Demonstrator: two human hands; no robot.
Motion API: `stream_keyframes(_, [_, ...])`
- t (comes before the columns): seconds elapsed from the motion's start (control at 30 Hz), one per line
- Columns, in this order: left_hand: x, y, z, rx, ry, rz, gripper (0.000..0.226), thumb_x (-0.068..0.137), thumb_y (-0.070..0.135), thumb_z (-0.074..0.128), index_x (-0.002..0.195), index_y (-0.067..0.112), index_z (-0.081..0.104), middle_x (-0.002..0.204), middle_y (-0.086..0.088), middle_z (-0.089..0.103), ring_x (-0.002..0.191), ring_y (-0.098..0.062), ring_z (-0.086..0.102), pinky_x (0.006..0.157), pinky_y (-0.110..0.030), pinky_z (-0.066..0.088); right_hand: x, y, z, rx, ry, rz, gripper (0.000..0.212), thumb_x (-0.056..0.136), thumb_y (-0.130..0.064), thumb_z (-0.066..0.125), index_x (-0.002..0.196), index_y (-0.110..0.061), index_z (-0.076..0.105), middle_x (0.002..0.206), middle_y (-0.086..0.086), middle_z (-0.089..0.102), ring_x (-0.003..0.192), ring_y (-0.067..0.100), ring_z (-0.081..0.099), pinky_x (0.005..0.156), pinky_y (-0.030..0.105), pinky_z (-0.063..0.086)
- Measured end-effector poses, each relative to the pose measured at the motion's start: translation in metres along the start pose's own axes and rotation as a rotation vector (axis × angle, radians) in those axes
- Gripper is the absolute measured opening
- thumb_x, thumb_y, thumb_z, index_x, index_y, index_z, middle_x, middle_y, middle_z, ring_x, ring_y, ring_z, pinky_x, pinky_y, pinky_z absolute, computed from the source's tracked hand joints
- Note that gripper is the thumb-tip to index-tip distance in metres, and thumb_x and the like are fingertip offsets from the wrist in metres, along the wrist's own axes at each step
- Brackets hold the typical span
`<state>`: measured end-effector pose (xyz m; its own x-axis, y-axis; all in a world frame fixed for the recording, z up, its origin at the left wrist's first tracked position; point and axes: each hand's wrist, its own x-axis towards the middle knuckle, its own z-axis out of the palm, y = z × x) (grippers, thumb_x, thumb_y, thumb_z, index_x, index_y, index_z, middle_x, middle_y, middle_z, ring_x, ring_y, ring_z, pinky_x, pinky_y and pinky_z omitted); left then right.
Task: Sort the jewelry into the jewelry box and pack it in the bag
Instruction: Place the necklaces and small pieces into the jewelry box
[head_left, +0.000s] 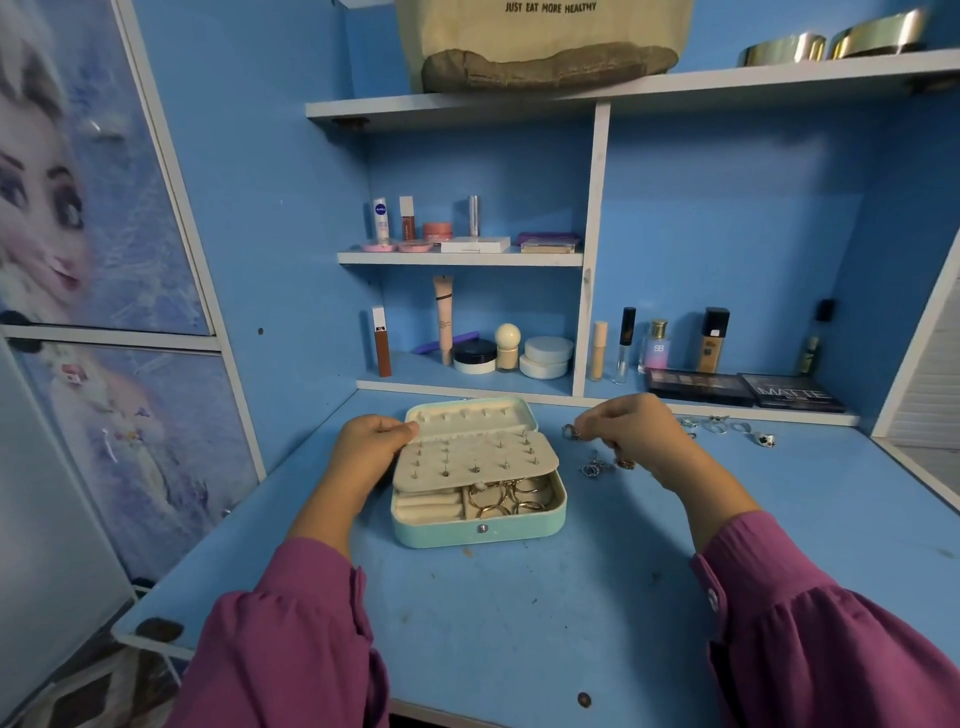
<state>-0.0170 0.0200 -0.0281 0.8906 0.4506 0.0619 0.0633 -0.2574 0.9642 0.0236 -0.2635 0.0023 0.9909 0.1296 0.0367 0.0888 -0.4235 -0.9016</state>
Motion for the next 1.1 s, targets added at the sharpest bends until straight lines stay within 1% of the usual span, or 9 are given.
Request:
stream_keyframes(0.07, [0.0004,0.0010,0.0042,0.050,0.007,0.017,0.016,0.085,0.025,0.070,0.093,0.012,0.067,0.099,-0.007,0.070,0.088,-0.022,0.064,0.075,-0.029,0.050,0.0020,0.0042,-0.0061,-0.158,0.011,-0.022,0.004,0.082,-0.014,0.072,0.077,-0.014,0.074,0.074,0.002,0.069,0.066,0.018,0.056,0.049,0.021,0.043])
stream_keyframes(0.13, [0.0013,0.0007,0.0063,0.169,0.035,0.006,0.043,0.084,0.031,0.070,0.119,0.009,0.059,0.123,-0.006,0.060,0.110,-0.025,0.058,0.090,-0.035,0.046,0.0042,0.0082,-0.0091,-0.275,-0.003,-0.033,0.003,0.079,-0.015,0.074,0.077,-0.014,0.076,0.086,0.004,0.073,0.079,0.022,0.063,0.059,0.024,0.049])
stream_keyframes(0.2, [0.0007,0.0021,0.0064,0.224,0.039,-0.009,0.051,0.085,0.033,0.070,0.126,0.007,0.054,0.134,-0.010,0.054,0.120,-0.028,0.053,0.100,-0.039,0.043,0.0035,0.0090,-0.0099,-0.341,-0.024,-0.032,0.003,0.077,-0.015,0.076,0.078,-0.015,0.078,0.083,0.004,0.072,0.073,0.019,0.062,0.059,0.024,0.048])
stream_keyframes(0.3, [-0.0021,0.0043,0.0056,0.147,-0.020,-0.020,0.014,0.083,0.027,0.072,0.086,0.015,0.064,0.107,-0.013,0.068,0.097,-0.028,0.064,0.093,-0.042,0.050,0.0028,0.0068,-0.0080,-0.392,-0.070,-0.035,0.008,0.074,-0.012,0.077,0.075,-0.019,0.078,0.073,-0.002,0.069,0.066,0.013,0.058,0.054,0.019,0.041])
stream_keyframes(0.33, [-0.0037,0.0059,0.0055,0.133,-0.030,-0.018,0.014,0.083,0.025,0.072,0.079,0.017,0.061,0.099,-0.011,0.069,0.091,-0.027,0.065,0.090,-0.040,0.052,0.0027,0.0058,-0.0068,-0.410,-0.085,-0.027,0.009,0.073,-0.012,0.078,0.076,-0.020,0.078,0.074,-0.003,0.069,0.067,0.012,0.058,0.055,0.019,0.041])
stream_keyframes(0.5, [-0.0062,0.0089,0.0046,0.086,-0.041,-0.019,0.024,0.082,0.019,0.074,0.097,0.008,0.059,0.095,-0.007,0.063,0.085,-0.020,0.060,0.078,-0.029,0.046,0.0034,0.0078,-0.0022,-0.515,-0.104,-0.020,0.011,0.072,-0.019,0.081,0.082,-0.022,0.078,0.090,-0.004,0.067,0.086,0.016,0.061,0.071,0.026,0.045])
stream_keyframes(0.6, [-0.0064,0.0096,0.0050,0.108,-0.054,-0.019,0.028,0.081,0.020,0.075,0.101,0.010,0.057,0.095,-0.005,0.061,0.086,-0.019,0.059,0.078,-0.029,0.044,0.0034,0.0091,-0.0012,-0.540,-0.103,-0.017,0.009,0.073,-0.020,0.080,0.082,-0.022,0.078,0.091,-0.003,0.069,0.087,0.016,0.061,0.072,0.026,0.046])
stream_keyframes(0.9, [-0.0035,0.0063,0.0040,0.180,-0.081,-0.017,0.044,0.079,0.024,0.076,0.114,0.003,0.059,0.106,-0.009,0.064,0.097,-0.023,0.061,0.083,-0.032,0.048,0.0023,0.0065,-0.0027,-0.512,-0.099,-0.015,0.007,0.075,-0.017,0.078,0.071,-0.020,0.073,0.085,-0.002,0.069,0.080,0.016,0.060,0.063,0.023,0.046])
stream_keyframes(1.1, [-0.0042,0.0063,0.0040,0.203,-0.082,-0.011,0.040,0.079,0.025,0.076,0.110,0.005,0.060,0.105,-0.009,0.065,0.097,-0.024,0.062,0.085,-0.033,0.049,-0.0024,0.0040,-0.0065,-0.393,-0.041,-0.050,0.014,0.085,-0.007,0.063,0.076,-0.012,0.071,0.069,-0.003,0.060,0.058,0.010,0.048,0.028,0.009,0.027])
